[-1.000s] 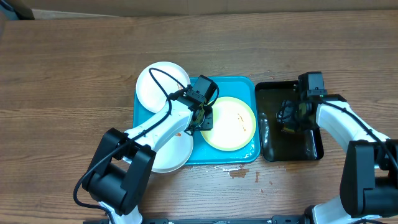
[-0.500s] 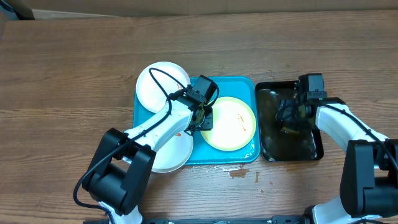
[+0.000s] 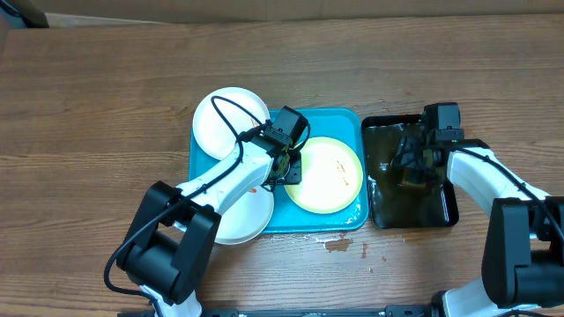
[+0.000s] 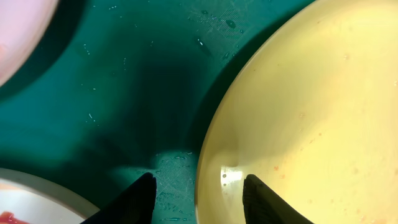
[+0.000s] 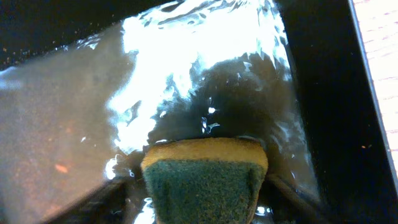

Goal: Clean dirty plates on tray and stack at the side
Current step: 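Rub the sponge in the water with the right gripper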

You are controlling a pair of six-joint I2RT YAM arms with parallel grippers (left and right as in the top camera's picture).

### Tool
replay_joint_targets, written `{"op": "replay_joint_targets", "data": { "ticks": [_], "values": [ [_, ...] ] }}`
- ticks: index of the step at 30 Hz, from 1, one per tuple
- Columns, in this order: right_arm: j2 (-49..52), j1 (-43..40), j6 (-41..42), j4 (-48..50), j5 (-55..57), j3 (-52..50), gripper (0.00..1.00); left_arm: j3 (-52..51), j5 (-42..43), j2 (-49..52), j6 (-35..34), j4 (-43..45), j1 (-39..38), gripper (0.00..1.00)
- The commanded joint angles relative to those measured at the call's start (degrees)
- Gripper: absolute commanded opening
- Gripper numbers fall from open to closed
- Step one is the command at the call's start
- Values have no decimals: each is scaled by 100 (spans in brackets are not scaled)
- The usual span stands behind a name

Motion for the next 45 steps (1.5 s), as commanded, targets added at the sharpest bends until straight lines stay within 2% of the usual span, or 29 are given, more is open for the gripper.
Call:
{"op": "replay_joint_targets", "data": {
  "ticks": [1,3,4,5,6,7,8,17,25,28,32,34,36,41,45],
  "values": [
    [-4,-11,33,85,101,-42,80,-15,4,105,-33,17,-37,47],
    [-4,-11,33,118,98,-42,77,-15,4,105,-35,20,-37,47],
    [-4,-11,33,120,98,-42,69,-15,2,105,-35,22,-37,47],
    [-4,-11,33,120,98,-42,51,-15,4,105,-35,22,-37,47],
    [-4,-11,33,120,98,-42,25,-15,2,105,-35,24,-37,47],
    [-4,-11,33,120,98,-42,9,-15,4,105,-35,22,-37,47],
    [-4,-11,33,122,101,-42,5,-15,4,105,-35,22,-37,48],
    [-15,-11,33,26,94,-28,4,-15,2,105,-9,17,-37,48],
    [-562,-4,33,-1211,-424,326,4,-15,2,105,-9,20,-37,53],
    [-831,-4,33,-1377,-555,328,4,-15,2,105,-11,42,-37,42],
    [-1123,-4,31,-1486,-752,354,4,-15,-42,105,-9,142,-37,16],
    [-1187,-4,31,-1510,-813,398,4,-15,-107,105,-11,232,-33,13],
    [-1198,9,11,-1565,-811,476,4,-15,-269,105,-11,297,-31,15],
    [-1196,142,4,-1609,-807,533,4,-15,-428,105,-13,369,-31,33],
    [-1193,275,7,-1832,-804,527,4,-15,-420,105,-57,361,-33,31]
  ]
}}
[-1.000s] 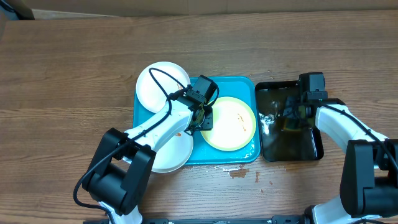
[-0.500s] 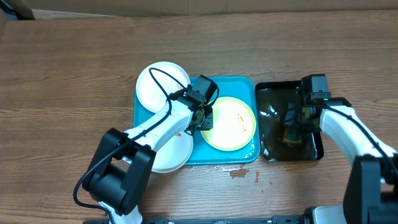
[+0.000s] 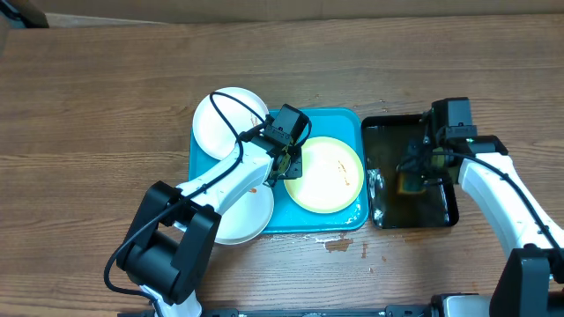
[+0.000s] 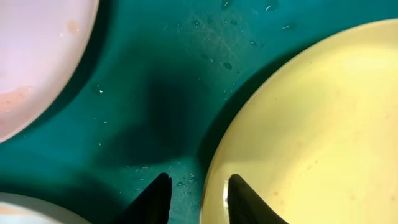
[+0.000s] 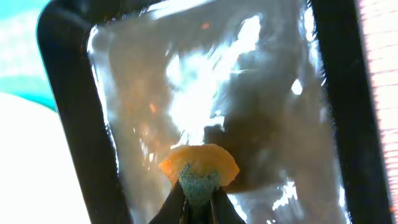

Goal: Clean dirty plates on tray and stack at the side
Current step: 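Rub the sponge in the water with the right gripper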

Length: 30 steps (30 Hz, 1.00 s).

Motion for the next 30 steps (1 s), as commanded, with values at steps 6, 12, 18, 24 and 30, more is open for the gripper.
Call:
{"op": "replay_joint_targets", "data": {
  "ticks": [6,12,18,24,30],
  "values": [
    [-101,306,52,-289,599,142,4,-15,-129,214,-101,17,-37,8],
    [-101,323,50,-269,599,142,4,-15,-133,234,-227,15,-26,16],
    [-101,323,28,-319,533,142,4,-15,-81,245,-227,-31,-28,22],
    [-101,323,-22,-269,533,140,20,-15,-90,247,-299,-39,-9,4],
    [-103,323,-17,-234,623,391,4,-15,-131,247,-315,7,210,4]
  ]
}}
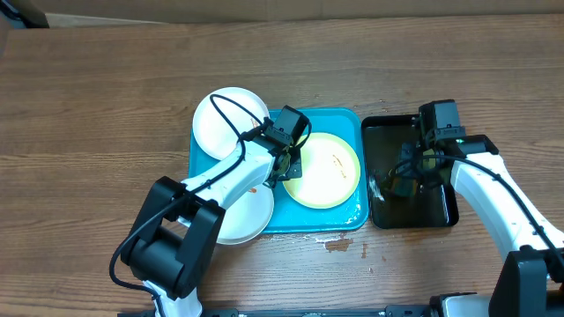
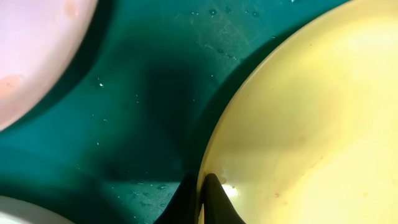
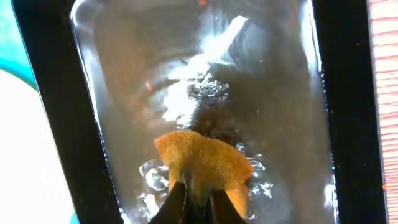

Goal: Clean dirty plates on tray and stack at the side
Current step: 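Rub the sponge in the water with the right gripper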

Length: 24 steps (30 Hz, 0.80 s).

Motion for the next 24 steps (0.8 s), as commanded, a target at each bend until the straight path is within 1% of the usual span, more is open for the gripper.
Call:
{"op": "replay_joint_targets", "data": {
  "ticks": [1,6,9,11,15,17,18,19,24],
  "values": [
    [-103,33,-4,-46,101,437,4,-15,-125,66,-79,0,221,4],
    [-103,33,0,-341,162,651,4,-15,9,66,-92,-72,435,5],
    [-83,35,22,-485,181,562,10,-15,9,66,-90,-120,450,8],
    [-59,35,22,-468,181,437,11,-15,7,66,-87,-118,450,9],
    [144,35,22,-409,181,195,7,-15,7,66,-72,-120,448,10],
    [249,35,22,-245,181,111,7,-15,7,66,-70,-120,448,11],
    [275,35,22,-197,181,85,9,-15,7,66,-70,-120,448,11],
    [315,35,22,-155,181,57,12,-15,7,66,-70,-120,448,12],
    [415,33,20,-11,181,-15,47,-15,7,66,-72,-120,448,15]
  ]
}}
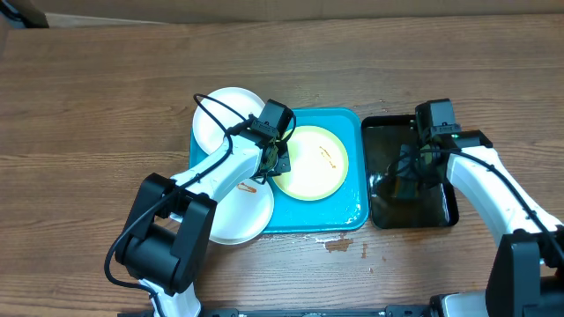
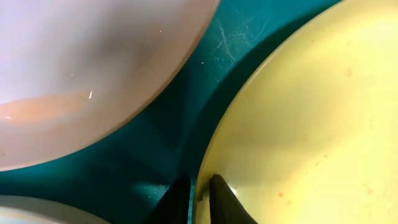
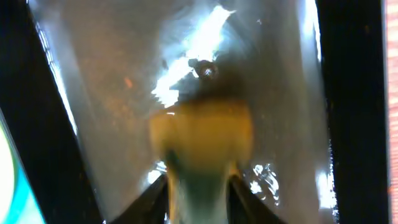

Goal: Clean dirty plates on tray and stack at the side
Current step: 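Rub the sponge in the water with the right gripper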

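A yellow plate (image 1: 310,162) with reddish smears lies on the blue tray (image 1: 328,220). My left gripper (image 1: 279,165) is shut on the plate's left rim. In the left wrist view the fingers (image 2: 225,200) pinch the edge of the yellow plate (image 2: 298,124), close beside a white plate (image 2: 93,62). My right gripper (image 1: 408,183) is down in the black water basin (image 1: 388,132). It is shut on a yellow-and-green sponge (image 3: 202,143) that fills the gap between its fingers (image 3: 240,198), blurred.
A white plate (image 1: 226,117) overlaps the tray's upper left corner. Another white plate (image 1: 236,211) with red smears lies at the tray's lower left. Brown spill marks (image 1: 339,245) dot the wooden table in front of the tray.
The yellow plate has shifted left and up on the tray with my left gripper still on its rim. It now sits near the upper white plate. My right fingers stand wider around the sponge in the water.
First my left gripper stood open astride the yellow plate's rim while the right held the sponge in the basin water. Then the left jaws were narrower and the right squeezed the sponge thin above the water. Then the left was shut on the rim; now the plate sits further left.
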You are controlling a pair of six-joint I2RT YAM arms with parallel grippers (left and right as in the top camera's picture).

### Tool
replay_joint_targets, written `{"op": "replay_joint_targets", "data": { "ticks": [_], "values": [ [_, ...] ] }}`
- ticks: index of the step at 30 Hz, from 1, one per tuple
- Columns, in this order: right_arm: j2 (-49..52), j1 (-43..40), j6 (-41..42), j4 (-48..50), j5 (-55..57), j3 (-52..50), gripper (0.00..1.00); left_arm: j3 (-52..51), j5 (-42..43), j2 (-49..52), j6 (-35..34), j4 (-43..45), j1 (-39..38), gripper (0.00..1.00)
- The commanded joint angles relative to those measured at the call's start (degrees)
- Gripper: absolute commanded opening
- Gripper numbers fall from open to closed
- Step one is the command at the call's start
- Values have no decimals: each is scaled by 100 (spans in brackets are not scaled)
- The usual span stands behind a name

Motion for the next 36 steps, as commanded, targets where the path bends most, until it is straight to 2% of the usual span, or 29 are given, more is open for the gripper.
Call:
{"op": "replay_joint_targets", "data": {
  "ticks": [1,5,11,20,21,25,29,34,36],
  "values": [
    [90,31,42,74,57,-70,50,-15,-74,63,-33,-20,22,15],
    [210,33,48,105,55,-116,63,-15,-74,63,-33,-20,22,17],
    [476,33,63,280,11,-199,63,-15,-74,63,-33,-13,22,18],
    [697,31,59,470,-70,-199,46,-15,-74,63,-31,-20,22,21],
    [697,31,59,481,-70,-199,40,-15,-74,63,-31,-20,22,22],
    [697,31,59,487,-70,-199,4,-15,-74,63,-33,-17,22,24],
    [693,31,31,496,-72,-151,4,-15,-74,63,-33,-17,22,28],
    [588,33,20,-201,-70,501,4,-15,-74,63,-33,-17,22,30],
    [498,33,70,-522,-70,841,4,-15,-76,63,-31,-17,22,17]
  ]
}}
